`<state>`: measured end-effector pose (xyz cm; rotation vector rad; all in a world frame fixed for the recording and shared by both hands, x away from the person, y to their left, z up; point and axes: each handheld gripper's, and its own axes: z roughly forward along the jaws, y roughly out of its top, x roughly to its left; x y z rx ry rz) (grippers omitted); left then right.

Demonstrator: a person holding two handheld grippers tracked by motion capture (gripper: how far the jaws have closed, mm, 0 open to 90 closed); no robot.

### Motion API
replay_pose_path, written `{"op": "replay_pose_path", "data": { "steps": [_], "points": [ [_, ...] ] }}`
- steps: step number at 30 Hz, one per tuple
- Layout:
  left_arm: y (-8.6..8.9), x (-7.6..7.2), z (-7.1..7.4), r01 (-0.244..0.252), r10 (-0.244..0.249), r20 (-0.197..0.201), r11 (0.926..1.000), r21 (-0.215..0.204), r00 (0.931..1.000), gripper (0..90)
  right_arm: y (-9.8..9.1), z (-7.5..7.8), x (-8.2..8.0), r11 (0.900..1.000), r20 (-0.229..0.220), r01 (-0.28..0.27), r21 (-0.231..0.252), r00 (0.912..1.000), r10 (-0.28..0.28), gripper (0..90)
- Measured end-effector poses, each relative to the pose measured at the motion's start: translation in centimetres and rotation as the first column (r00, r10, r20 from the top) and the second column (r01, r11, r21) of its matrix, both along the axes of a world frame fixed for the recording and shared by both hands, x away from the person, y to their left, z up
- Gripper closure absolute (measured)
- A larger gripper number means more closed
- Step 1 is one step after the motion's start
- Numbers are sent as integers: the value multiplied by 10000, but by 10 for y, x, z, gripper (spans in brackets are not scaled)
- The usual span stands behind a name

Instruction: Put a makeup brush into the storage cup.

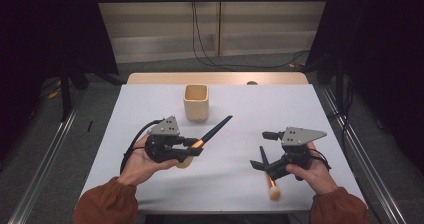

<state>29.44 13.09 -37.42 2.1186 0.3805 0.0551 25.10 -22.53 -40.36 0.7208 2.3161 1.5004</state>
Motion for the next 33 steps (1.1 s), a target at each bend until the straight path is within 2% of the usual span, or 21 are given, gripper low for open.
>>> {"op": "replay_pose_path", "data": {
  "steps": [5,7,9,16,19,23,29,33],
  "points": [
    [-6,-4,1,344,-344,-7,9994,96,9994,661,2,8,6,9991,-108,-348,-251,9993,346,13],
    [-9,-5,1,502,-502,-7,9984,252,9987,661,4,12,8,9978,-345,-468,-477,9984,452,21],
    [-11,-5,0,617,-615,-78,9977,289,9981,661,6,17,11,9926,-540,-787,-925,9958,740,20],
    [-13,-5,-2,795,-786,-224,9958,458,9967,661,14,23,20,9801,-925,-1280,-1518,9891,1148,25],
    [-15,-5,-4,845,-832,-289,9952,487,9961,661,18,25,24,9727,-1180,-1622,-1662,9826,1437,25],
    [-17,-5,-5,1007,-988,-323,9929,628,9946,661,25,28,29,9554,-1326,-2037,-2139,9750,1782,30],
    [-21,-5,-6,1198,-1171,-357,9891,857,9925,661,35,34,33,9155,-1642,-2757,-2929,9578,2359,42],
    [-24,-6,-7,1384,-1354,-369,9855,983,9901,661,40,36,37,8910,-1828,-3145,-3275,9463,2668,46]
  ]
}}
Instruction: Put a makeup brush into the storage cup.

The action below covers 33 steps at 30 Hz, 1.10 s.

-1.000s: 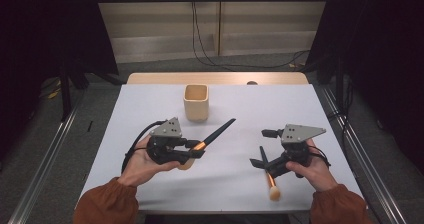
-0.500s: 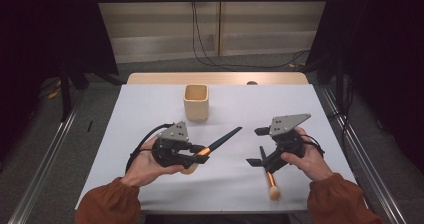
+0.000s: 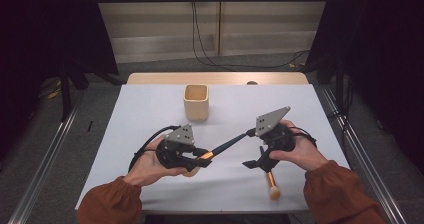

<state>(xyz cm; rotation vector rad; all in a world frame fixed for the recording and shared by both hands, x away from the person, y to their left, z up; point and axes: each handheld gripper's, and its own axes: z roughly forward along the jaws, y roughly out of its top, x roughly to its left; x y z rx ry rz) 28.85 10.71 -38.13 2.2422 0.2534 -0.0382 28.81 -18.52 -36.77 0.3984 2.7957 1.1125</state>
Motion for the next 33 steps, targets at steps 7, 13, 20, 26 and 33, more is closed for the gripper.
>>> {"op": "replay_pose_path", "data": {
  "steps": [7,13,20,26,33],
  "points": [
    [-3,1,-2,216,-214,-86,9995,242,9997,661,11,2,5,9956,-191,-548,-766,9984,535,55],
    [-5,0,-1,411,-408,-98,9983,403,9991,661,21,4,8,9852,-324,-1040,-1360,9944,1005,55],
    [-9,1,-2,683,-674,-147,9951,710,9976,661,30,6,10,9720,-407,-1455,-1847,9893,1404,105],
    [-12,2,-5,730,-708,-274,9934,886,9971,661,45,1,7,9614,-482,-1542,-2279,9880,1470,161],
    [-14,3,-9,932,-892,-381,9882,1213,9953,661,55,-1,7,9431,-604,-1644,-2890,9863,1534,279]
  ]
}}
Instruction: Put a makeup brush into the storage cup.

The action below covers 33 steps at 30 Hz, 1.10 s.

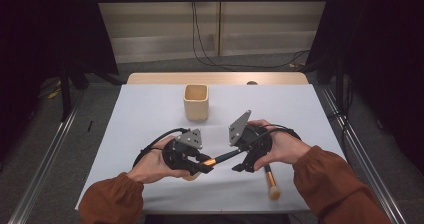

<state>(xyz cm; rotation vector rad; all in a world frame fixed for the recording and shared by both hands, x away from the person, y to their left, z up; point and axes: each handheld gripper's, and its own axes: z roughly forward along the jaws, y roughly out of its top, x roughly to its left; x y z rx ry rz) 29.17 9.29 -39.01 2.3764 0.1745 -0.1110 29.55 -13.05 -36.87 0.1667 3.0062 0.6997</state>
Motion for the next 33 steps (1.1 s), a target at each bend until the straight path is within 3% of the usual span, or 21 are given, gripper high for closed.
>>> {"op": "replay_pose_path", "data": {
  "steps": [10,22,33],
  "points": [
    [-5,0,-5,39,-38,-97,9999,94,9999,661,19,-7,0,9971,-210,-666,-375,9976,658,434],
    [-6,1,-10,106,-105,-192,9999,92,9998,661,30,-8,-1,9960,-218,-880,-145,9959,877,581],
    [-11,0,-11,215,-214,-230,9997,72,9995,661,35,-17,-2,9913,-231,-1299,-228,9913,1294,713]
  ]
}}
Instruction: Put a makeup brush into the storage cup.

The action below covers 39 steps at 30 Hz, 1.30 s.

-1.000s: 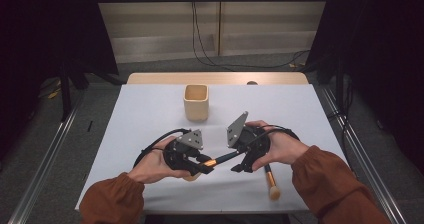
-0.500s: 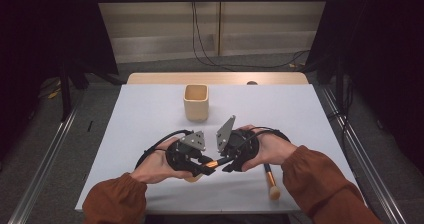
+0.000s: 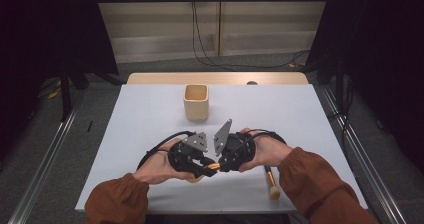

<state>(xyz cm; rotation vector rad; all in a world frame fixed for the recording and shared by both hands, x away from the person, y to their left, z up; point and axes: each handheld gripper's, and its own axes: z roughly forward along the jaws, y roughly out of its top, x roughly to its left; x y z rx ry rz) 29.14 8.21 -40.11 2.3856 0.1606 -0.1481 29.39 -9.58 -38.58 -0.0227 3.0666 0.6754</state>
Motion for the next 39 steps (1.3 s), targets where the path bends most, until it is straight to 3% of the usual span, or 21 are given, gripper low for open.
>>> {"op": "replay_pose_path", "data": {
  "steps": [9,12,17,22,30,39],
  "points": [
    [1,2,-1,-2,2,22,10000,36,10000,659,-1,-3,-3,10000,-117,-39,-15,9999,38,742],
    [3,3,-1,-71,72,82,9999,-99,9999,655,-1,-2,-5,9999,179,-9,123,9998,7,747],
    [3,2,-1,-247,250,71,9989,-403,9997,625,-3,-1,-4,9997,117,103,232,9999,-105,750],
    [2,3,-3,-496,499,104,9984,-256,9987,506,-3,-4,-4,9999,-10,135,98,9999,-135,750],
    [5,4,-3,-978,997,365,9940,-499,9943,326,-8,-4,-1,9989,-70,427,184,9991,-426,750],
    [12,7,-4,-1751,1775,223,9811,-828,9839,120,-14,-7,-1,9971,-223,751,104,9969,-748,749]
  ]
}}
